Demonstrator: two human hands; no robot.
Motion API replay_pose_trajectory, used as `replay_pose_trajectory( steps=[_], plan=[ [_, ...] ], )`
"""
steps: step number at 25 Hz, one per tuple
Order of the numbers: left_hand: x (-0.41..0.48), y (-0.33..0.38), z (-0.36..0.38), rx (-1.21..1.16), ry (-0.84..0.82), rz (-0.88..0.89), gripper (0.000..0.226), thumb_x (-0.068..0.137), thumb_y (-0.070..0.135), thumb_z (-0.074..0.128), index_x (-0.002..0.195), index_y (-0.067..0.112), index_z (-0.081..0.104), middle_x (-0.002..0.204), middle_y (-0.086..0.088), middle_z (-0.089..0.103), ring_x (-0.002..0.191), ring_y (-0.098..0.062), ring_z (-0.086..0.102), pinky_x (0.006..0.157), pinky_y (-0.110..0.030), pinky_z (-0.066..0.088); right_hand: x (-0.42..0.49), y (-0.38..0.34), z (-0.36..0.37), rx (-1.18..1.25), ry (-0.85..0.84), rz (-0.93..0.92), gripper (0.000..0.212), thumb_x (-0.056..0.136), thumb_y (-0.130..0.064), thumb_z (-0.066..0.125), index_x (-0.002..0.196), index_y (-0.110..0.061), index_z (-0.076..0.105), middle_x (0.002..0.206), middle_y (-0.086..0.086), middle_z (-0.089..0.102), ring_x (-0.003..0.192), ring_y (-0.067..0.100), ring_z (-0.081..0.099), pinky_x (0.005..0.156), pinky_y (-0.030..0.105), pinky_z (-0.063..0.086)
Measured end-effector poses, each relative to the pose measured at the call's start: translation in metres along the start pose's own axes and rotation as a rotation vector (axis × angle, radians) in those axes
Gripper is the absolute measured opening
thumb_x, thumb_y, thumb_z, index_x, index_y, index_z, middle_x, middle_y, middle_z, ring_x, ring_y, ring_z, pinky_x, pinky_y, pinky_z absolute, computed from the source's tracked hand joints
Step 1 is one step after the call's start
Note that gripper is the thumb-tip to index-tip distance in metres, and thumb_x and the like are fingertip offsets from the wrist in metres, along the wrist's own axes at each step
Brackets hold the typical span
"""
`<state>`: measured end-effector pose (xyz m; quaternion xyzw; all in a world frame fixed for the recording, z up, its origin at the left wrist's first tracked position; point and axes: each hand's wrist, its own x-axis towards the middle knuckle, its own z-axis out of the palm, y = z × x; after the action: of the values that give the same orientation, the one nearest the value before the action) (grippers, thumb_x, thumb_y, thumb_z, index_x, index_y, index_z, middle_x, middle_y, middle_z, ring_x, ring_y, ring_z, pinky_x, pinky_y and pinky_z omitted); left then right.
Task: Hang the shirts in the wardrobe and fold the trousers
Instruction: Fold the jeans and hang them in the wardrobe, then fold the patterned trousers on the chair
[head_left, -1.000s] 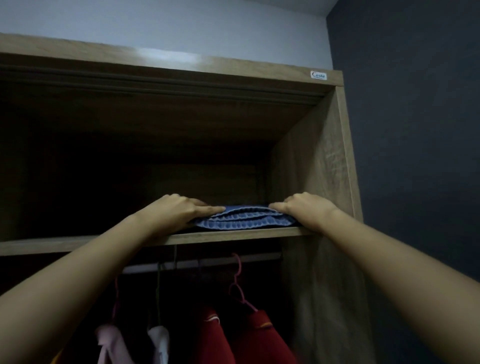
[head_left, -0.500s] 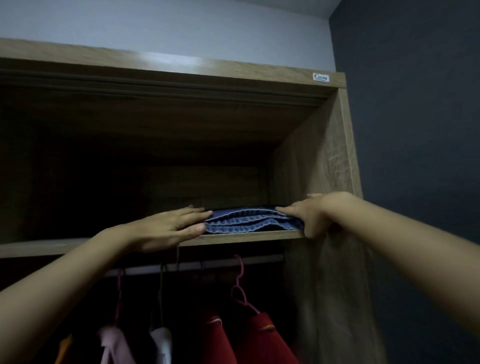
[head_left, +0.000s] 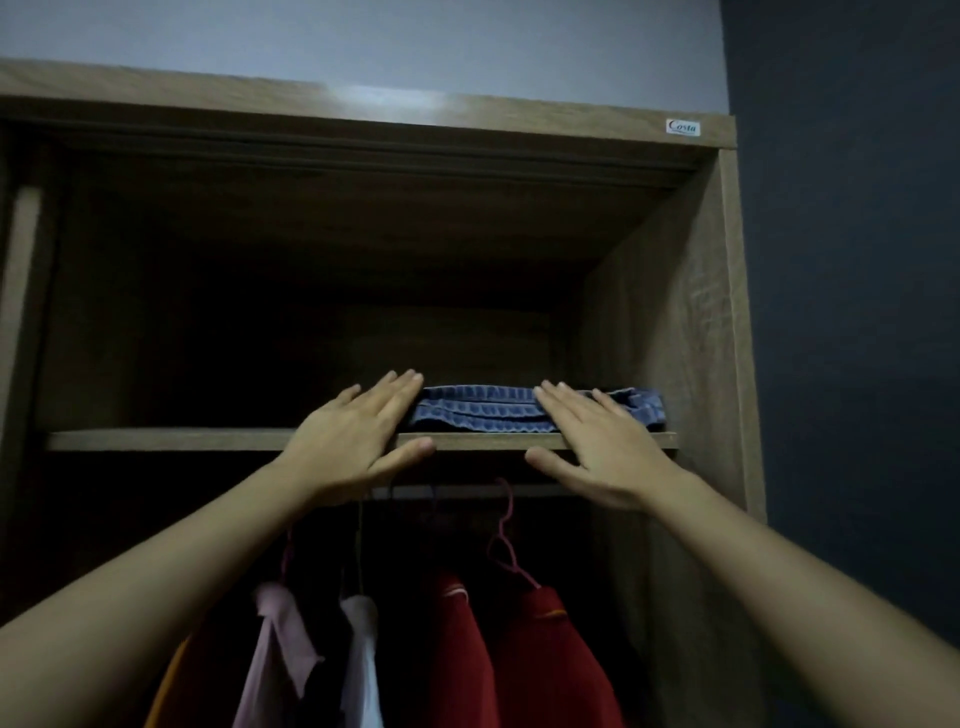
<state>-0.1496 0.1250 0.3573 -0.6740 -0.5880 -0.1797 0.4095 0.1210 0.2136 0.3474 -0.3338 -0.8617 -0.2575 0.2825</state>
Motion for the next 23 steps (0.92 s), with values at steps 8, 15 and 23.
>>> replay_pose_trajectory(
  steps=[8,15,23],
  plan=[
    [-0.035,0.027,0.005,0.051,0.047,-0.137,0.092,0.081,0.072,-0.004,0.150,0.013,0.009,0.158,-0.006,0.010,0.145,-0.015,0.003,0.116,-0.038,0.008,0.003,-0.001,0.017,-0.010,0.160,0.086,0.090,0.076,-0.065,-0.001,0.149,-0.016,0.021,0.157,0.000,0.019,0.146,0.013,0.014,0.117,0.034,0.007],
    [-0.150,0.060,0.020,0.050,0.003,-0.181,0.089,0.085,0.069,0.002,0.149,0.008,0.015,0.157,-0.009,0.012,0.145,-0.017,0.003,0.116,-0.039,0.008,-0.074,-0.101,0.071,0.229,0.285,0.042,0.078,0.089,-0.056,0.025,0.149,-0.008,0.013,0.159,0.009,0.009,0.147,0.019,0.005,0.117,0.036,-0.001],
    [-0.356,0.062,0.053,0.040,-0.337,-0.426,0.091,0.087,0.068,-0.002,0.145,0.005,0.029,0.152,-0.012,0.028,0.140,-0.021,0.013,0.112,-0.044,0.021,-0.163,-0.260,0.173,0.572,0.046,-0.204,0.078,0.088,-0.057,0.026,0.149,-0.010,0.015,0.158,0.007,0.013,0.146,0.017,0.008,0.115,0.033,0.000]
  ],
)
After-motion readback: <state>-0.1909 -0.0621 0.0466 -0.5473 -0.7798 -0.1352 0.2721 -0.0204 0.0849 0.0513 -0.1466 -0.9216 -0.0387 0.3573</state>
